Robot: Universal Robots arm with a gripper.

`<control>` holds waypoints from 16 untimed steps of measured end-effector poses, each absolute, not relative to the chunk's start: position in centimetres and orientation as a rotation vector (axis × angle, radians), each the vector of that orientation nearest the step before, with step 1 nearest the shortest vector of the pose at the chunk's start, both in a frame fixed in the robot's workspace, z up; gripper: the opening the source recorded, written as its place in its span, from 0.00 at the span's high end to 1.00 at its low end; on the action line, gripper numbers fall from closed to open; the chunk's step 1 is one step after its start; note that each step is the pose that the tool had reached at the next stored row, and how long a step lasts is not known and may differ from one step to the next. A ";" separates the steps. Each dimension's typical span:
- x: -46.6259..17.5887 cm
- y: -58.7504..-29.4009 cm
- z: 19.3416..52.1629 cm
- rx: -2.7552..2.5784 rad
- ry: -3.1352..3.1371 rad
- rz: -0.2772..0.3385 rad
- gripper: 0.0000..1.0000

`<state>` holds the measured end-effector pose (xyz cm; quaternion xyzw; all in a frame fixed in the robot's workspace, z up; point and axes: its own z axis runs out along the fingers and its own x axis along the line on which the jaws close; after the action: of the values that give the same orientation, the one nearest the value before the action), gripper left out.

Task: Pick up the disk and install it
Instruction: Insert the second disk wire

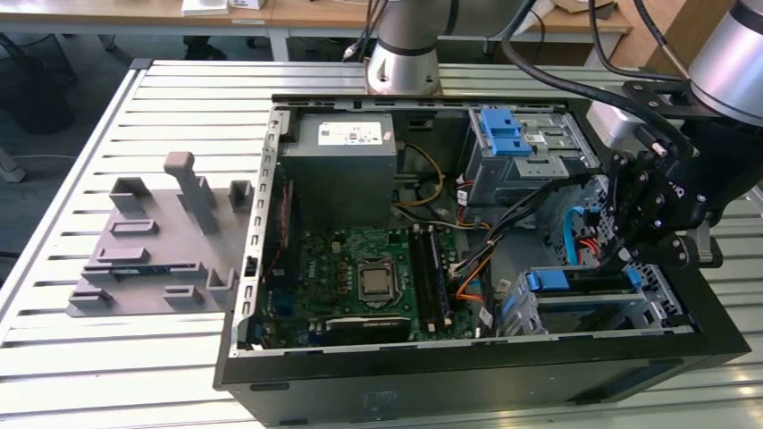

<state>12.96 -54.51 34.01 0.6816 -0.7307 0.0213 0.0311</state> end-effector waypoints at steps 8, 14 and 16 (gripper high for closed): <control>12.8 -54.5 34.1 2.100 -2.251 0.066 0.89; 12.8 -54.5 35.0 2.100 -2.251 0.066 0.89; 12.8 -54.5 35.3 2.100 -2.251 0.066 0.89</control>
<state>12.78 -54.51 35.33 0.6816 -0.7307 0.0214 0.0311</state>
